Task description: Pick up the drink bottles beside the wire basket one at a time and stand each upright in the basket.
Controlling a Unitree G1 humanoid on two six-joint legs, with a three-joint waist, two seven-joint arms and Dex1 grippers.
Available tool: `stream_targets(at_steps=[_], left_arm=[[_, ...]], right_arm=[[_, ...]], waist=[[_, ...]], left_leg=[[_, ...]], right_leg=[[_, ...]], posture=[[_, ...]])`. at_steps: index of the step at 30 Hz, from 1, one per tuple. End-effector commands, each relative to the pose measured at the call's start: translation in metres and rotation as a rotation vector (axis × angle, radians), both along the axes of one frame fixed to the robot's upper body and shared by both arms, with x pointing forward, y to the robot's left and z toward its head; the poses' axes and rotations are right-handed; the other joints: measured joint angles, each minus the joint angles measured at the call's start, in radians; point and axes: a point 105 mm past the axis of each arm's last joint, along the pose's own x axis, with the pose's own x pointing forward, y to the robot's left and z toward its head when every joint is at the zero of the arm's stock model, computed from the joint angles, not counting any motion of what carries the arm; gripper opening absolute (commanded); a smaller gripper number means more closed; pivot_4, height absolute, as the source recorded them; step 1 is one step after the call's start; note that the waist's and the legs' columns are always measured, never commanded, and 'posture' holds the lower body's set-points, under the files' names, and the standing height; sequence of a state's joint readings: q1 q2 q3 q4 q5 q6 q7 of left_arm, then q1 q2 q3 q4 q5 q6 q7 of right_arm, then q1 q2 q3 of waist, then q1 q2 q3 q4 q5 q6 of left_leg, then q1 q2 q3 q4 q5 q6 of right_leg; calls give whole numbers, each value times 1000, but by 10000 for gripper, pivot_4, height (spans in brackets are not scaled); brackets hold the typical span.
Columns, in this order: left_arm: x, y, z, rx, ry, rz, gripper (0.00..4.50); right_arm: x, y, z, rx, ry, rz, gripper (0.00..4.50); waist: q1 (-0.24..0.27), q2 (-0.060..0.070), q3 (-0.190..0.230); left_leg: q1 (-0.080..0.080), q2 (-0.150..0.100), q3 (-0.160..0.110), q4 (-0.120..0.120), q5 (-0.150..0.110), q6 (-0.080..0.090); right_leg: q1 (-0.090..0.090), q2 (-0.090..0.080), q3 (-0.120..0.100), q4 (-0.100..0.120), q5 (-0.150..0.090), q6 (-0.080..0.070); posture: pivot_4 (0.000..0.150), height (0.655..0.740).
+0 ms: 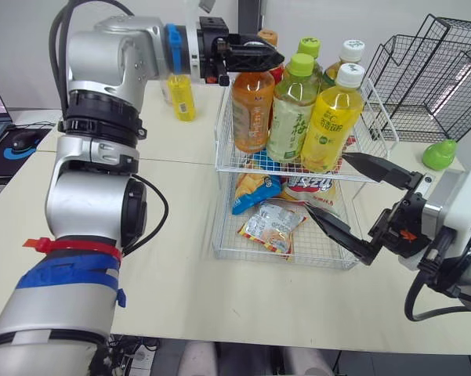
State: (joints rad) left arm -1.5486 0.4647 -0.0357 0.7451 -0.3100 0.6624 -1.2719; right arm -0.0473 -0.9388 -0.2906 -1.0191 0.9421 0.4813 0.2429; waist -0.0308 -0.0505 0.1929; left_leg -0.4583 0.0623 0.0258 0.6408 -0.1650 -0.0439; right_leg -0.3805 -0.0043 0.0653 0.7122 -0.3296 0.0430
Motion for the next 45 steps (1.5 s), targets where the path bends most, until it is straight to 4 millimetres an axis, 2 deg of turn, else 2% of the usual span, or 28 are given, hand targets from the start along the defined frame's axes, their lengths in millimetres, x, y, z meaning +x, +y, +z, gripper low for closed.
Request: stream_targets(at_steps=[1,4,12,14,19,22,26,30,35,39,42,45], left_arm=[[-11,-5,17,-13,-61,-52,13950],[-7,-1,14,-15,-49,-35,13950],[-14,11,16,9,-75,-76,39798],[-16,16,19,15,-83,-83,44714],[-21,27,26,33,-121,-72,44714],[-27,37,36,29,-148,-49,44714],[-33,54,44,22,-188,1,44714],[-28,71,32,46,-210,92,44714],[-19,102,24,1,-255,271,44714],[-10,138,18,-30,-278,453,44714],[2,174,10,-52,-297,638,44714],[12,209,-8,-43,-318,801,44714]], right_arm=[[-5,2,3,-6,-33,4,45000],[-4,0,2,-15,-33,-9,45000],[-3,-3,0,-28,-32,-12,45000],[-4,-3,0,-30,-32,-12,45000],[-5,-3,0,-29,-36,-12,45000],[-5,-7,2,-27,-36,-25,45000],[-1,-31,9,-39,-13,-87,45000],[-2,-54,20,-82,16,-111,45000],[5,-102,46,-121,-24,-244,45000],[15,-146,55,-99,-55,-387,45000],[27,-180,55,-74,-91,-500,45000],[40,-206,47,-47,-109,-595,45000]], waist=[[0,0,0],[0,0,0],[-2,0,0],[-2,0,0],[-1,0,0],[-1,0,0],[-1,0,0],[0,1,0],[-1,1,-1],[-1,1,-1],[-1,1,-1],[-1,2,-1]], left_leg=[[0,0,0,0,0,0],[0,0,0,0,0,0],[1,0,0,1,0,0],[1,0,0,0,0,0],[1,0,0,1,0,0],[0,0,0,1,0,0],[1,1,0,1,0,0],[3,1,0,1,0,0],[8,1,-1,2,0,0],[7,1,0,3,0,0],[7,0,0,2,0,0],[8,1,0,2,0,0]], right_leg=[[0,0,0,0,0,0],[0,0,0,0,0,0],[0,0,0,1,0,0],[0,1,0,1,0,0],[0,1,0,1,0,0],[0,1,0,1,0,0],[0,1,0,1,0,0],[3,0,0,1,0,0],[8,0,-1,1,0,0],[7,0,0,1,0,0],[7,0,0,1,0,0],[7,0,0,1,0,1]], posture=[[1500,7207],[1500,7207],[1500,7207],[1500,7207],[1500,7207],[1500,7207],[1500,7207],[1500,7207],[1500,7207],[1500,7207],[1500,7207],[1500,7207]])
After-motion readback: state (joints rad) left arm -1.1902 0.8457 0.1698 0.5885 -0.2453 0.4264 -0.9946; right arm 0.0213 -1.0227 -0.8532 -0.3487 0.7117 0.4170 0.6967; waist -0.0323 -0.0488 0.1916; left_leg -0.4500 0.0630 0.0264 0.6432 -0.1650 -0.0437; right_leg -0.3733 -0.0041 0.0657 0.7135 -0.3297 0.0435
